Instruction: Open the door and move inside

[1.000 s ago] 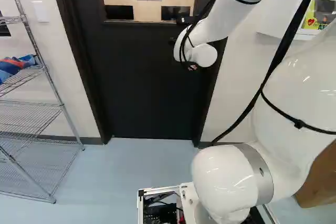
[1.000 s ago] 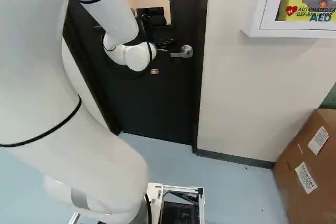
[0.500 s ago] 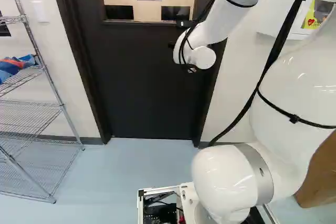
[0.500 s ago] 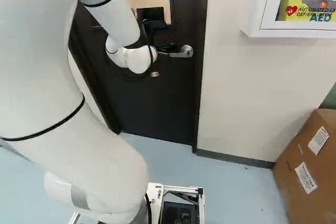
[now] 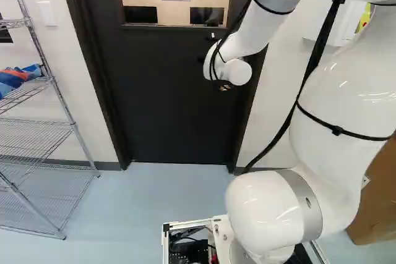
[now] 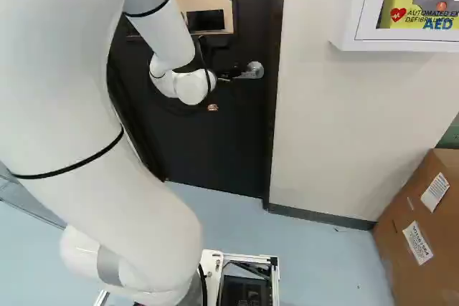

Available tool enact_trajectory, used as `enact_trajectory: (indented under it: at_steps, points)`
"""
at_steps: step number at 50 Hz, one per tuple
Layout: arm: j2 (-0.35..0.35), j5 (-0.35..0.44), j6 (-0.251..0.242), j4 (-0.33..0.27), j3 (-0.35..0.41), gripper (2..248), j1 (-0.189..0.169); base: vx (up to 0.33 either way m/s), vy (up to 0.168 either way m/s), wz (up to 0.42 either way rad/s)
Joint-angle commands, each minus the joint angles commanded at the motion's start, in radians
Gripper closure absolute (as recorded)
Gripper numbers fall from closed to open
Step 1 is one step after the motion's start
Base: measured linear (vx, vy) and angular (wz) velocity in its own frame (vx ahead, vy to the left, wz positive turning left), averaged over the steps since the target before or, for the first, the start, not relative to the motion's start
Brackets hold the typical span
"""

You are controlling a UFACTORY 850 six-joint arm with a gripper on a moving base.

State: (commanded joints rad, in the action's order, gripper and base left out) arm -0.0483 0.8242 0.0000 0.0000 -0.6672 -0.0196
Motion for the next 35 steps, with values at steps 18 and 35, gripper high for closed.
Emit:
enact_trajectory:
  at_steps: [18,35]
  points:
    - [-0.032,0.0,0.0,0.0,0.008,3,0.0,0.0,0.0,0.0]
    - [-0.065,0.0,0.0,0.0,0.014,3,0.0,0.0,0.0,0.0]
